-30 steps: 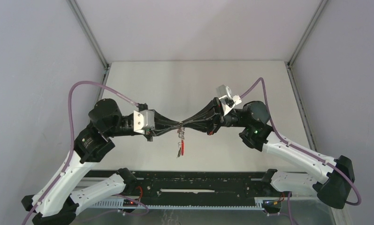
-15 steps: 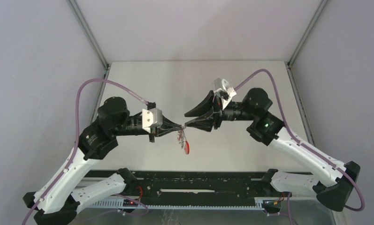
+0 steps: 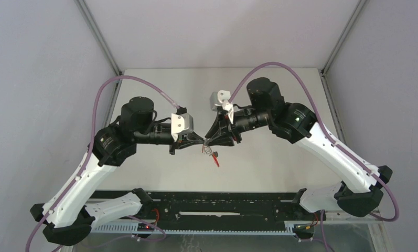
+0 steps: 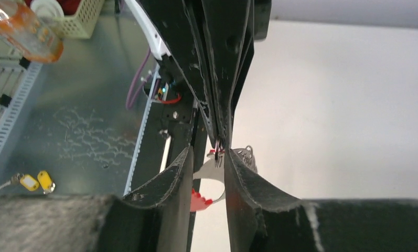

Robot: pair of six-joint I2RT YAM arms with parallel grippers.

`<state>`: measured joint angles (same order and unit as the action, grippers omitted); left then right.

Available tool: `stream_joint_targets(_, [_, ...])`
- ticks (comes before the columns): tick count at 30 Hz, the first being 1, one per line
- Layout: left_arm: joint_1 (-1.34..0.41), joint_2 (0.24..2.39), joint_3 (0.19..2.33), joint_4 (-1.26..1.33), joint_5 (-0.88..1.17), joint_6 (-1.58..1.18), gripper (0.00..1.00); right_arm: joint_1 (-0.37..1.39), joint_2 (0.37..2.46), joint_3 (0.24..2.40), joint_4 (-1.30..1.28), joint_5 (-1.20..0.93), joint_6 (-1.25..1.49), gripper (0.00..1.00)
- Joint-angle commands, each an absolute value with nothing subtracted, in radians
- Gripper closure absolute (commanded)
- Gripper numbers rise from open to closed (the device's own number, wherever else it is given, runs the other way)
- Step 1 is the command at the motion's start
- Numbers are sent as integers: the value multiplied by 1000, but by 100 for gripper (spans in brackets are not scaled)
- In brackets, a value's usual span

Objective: Put the keys on the keyring

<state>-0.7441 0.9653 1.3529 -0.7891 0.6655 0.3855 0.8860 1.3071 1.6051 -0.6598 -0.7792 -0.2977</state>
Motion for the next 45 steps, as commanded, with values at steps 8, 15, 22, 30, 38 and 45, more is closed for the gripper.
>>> stream_joint_targets(8, [-750,975,1432,-850,685,456,100,941,1358,1701,-804,-655,-402,72])
stream_joint_targets(15, [-753,980,1426,-861,686,470,100,949,1335,1679,-754,-645,-386,72])
stream_joint_targets(22, [-753,980,1431,-847,687,467,100,951,1358,1678,-755,-671,-368,81])
stream_joint_targets(30, [-759,975,1427,-831,688,468,100,953,1378,1668,-718,-664,-311,100])
stream_joint_targets(38, [-760,963,1433,-789,658,458,100,953,1320,1530,-561,-674,-201,100])
stream_joint_targets(45, [-758,946,1423,-774,634,439,68,949,1259,1413,-399,-681,-106,100])
